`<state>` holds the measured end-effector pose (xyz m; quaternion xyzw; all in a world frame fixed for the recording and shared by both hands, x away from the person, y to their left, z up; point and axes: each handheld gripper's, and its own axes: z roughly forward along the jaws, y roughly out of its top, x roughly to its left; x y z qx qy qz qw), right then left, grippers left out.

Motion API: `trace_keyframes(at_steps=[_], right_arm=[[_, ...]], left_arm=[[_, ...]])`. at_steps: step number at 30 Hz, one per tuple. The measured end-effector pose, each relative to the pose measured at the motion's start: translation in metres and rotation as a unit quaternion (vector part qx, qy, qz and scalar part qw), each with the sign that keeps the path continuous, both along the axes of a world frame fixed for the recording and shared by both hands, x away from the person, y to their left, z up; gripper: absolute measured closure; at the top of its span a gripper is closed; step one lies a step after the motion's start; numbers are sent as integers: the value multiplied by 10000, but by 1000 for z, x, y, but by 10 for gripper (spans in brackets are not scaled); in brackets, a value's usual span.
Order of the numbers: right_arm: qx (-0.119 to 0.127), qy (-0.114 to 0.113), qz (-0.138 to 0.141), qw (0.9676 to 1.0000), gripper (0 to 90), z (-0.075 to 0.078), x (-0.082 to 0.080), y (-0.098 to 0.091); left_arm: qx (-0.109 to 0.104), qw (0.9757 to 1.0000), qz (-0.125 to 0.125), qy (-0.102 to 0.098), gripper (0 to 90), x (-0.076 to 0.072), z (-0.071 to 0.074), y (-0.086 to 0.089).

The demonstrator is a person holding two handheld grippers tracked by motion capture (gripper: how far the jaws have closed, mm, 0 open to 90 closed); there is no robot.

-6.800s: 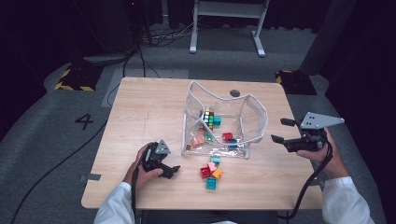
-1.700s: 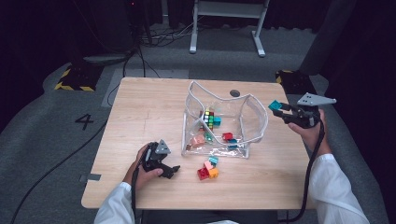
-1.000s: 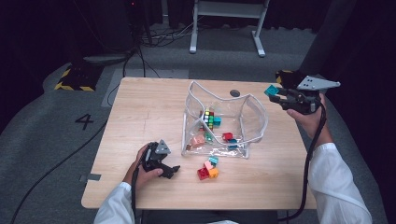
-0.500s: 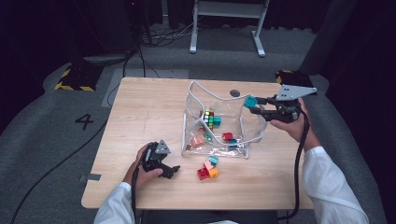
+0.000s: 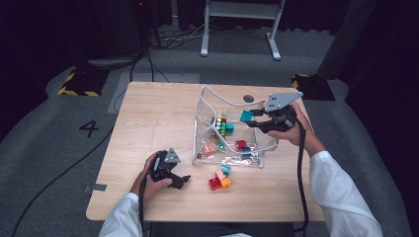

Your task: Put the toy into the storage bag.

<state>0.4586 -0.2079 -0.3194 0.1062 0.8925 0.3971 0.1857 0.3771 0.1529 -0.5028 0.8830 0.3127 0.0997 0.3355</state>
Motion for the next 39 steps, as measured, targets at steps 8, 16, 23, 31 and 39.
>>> trace_keyframes(at_steps=[8,16,23,31,39], right_arm=[[-652,126,-64,9978,591,-3,8,21],[-1299,253,-190,9910,591,-13,16,28],[-1678,481,-304,9842,591,-23,21,19],[-1805,533,-399,9813,591,-27,21,-2],[-1752,629,-453,9815,591,-25,21,-24]], left_arm=[[0,10000,2,-10,41,0,0,0],[-14,10000,-12,-3,42,0,0,0],[-2,10000,-4,-3,41,0,0,0],[-4,10000,-2,-6,41,0,0,0],[-18,10000,-14,-11,41,0,0,0]])
